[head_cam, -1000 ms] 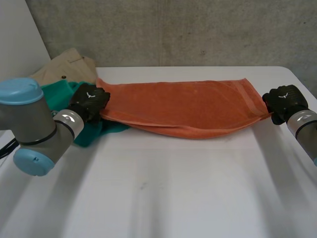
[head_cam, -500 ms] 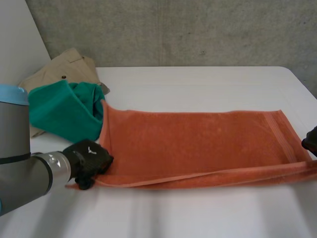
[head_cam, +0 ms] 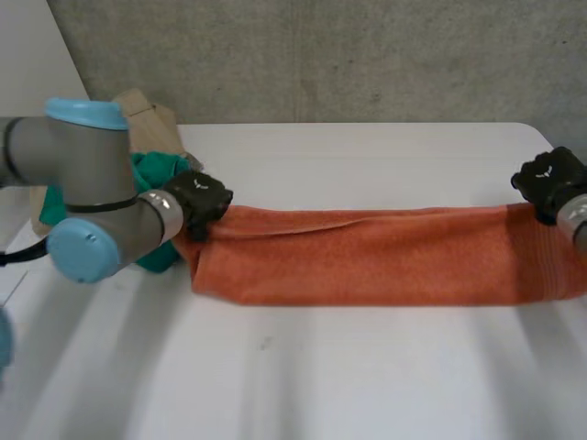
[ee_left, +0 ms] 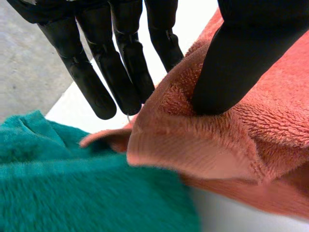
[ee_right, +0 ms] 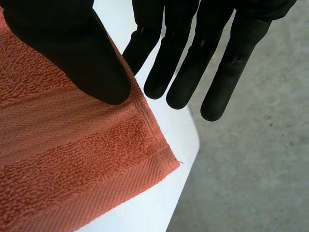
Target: Fold the laundry.
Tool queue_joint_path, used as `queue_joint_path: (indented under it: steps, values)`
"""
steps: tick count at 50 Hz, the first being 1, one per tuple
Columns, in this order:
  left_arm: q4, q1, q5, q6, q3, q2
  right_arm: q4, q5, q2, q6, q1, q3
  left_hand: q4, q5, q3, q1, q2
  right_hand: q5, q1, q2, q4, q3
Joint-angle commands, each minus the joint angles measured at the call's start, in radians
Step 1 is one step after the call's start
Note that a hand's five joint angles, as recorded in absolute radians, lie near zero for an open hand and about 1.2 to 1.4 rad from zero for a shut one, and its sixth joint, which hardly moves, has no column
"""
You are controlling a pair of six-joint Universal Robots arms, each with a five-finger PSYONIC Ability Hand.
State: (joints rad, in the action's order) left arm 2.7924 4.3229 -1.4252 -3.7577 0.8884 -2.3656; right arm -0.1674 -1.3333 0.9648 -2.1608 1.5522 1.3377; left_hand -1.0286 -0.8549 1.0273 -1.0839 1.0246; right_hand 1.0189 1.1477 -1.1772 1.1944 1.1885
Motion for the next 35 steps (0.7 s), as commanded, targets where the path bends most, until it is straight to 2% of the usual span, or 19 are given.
queue_joint_path:
  steps: [1,6,8,10,11,12,13,17,21,30,35]
  values:
    - [-0.027,-0.002,-0.044,-0.036,-0.275,-0.178,-0.135,-0.059,-0.121,-0.001,0.031,-0.101,-0.136,-0.135,0.137,-0.081,0.14,0.203,0.249,-0.219,0.202,0.208]
    - [-0.086,-0.005,-0.043,-0.057,-0.397,-0.257,-0.185,-0.083,-0.178,-0.001,0.048,-0.146,-0.081,-0.08,0.082,-0.025,0.085,0.203,0.249,-0.219,0.202,0.208]
    - [-0.096,-0.008,-0.038,-0.063,-0.442,-0.283,-0.21,-0.086,-0.202,0.003,0.052,-0.166,0.04,0.04,-0.038,0.095,-0.036,0.203,0.249,-0.219,0.202,0.208]
    - [-0.093,-0.009,-0.034,-0.066,-0.463,-0.296,-0.228,-0.089,-0.215,-0.005,0.055,-0.176,0.3,0.301,-0.299,0.355,-0.296,0.203,0.249,-0.219,0.202,0.208]
    - [-0.083,-0.015,-0.018,-0.068,-0.479,-0.303,-0.245,-0.098,-0.227,-0.01,0.058,-0.183,0.854,0.855,-0.853,0.909,-0.85,-0.327,-0.281,0.31,-0.327,-0.322]
    - [-0.079,-0.019,-0.011,-0.068,-0.483,-0.305,-0.253,-0.105,-0.235,-0.013,0.061,-0.183,0.854,0.855,-0.853,0.909,-0.85,-0.829,-0.783,0.813,-0.83,-0.824]
    - [-0.071,-0.022,-0.003,-0.07,-0.486,-0.307,-0.262,-0.113,-0.242,-0.017,0.065,-0.184,0.854,0.855,-0.853,0.909,-0.85,-1.019,-0.973,1.003,-1.02,-1.014]
    - [-0.022,-0.023,0.014,-0.065,-0.483,-0.29,-0.271,-0.147,-0.256,-0.037,0.077,-0.19,0.854,0.855,-0.853,0.909,-0.85,-1.019,-0.973,1.003,-1.02,-1.014]
    - [0.018,-0.022,-0.003,-0.054,-0.445,-0.247,-0.27,-0.162,-0.221,-0.089,0.072,-0.183,0.854,0.855,-0.853,0.909,-0.85,-1.019,-0.973,1.003,-1.02,-1.014]
    - [0.032,-0.02,-0.038,-0.047,-0.234,-0.112,-0.23,-0.159,-0.101,-0.261,0.072,-0.105,0.854,0.855,-0.853,0.909,-0.85,-1.019,-0.973,1.003,-1.02,-1.014]
    - [0.059,-0.019,-0.038,-0.048,-0.128,-0.054,-0.198,-0.156,-0.063,-0.287,0.08,-0.072,0.854,0.855,-0.853,0.909,-0.85,-1.019,-0.973,1.003,-1.02,-1.014]
